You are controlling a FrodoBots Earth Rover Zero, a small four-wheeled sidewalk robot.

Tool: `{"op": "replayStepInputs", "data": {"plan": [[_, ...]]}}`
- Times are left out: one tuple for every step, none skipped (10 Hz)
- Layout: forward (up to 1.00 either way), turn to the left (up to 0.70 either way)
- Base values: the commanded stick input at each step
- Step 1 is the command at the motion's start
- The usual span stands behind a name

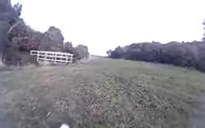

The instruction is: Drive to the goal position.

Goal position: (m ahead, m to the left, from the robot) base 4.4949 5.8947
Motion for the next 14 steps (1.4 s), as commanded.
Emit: {"op": "replayStepInputs", "data": {"plan": [[0.7,-0.16],[0.7,-0.14],[0.7,-0.11],[0.7,-0.03],[0.7,0.0],[0.7,0.0],[0.7,0.0],[0.7,-0.06],[0.7,-0.16],[0.7,-0.17],[0.7,-0.17],[0.7,-0.17],[0.7,-0.17],[0.7,-0.17]]}}
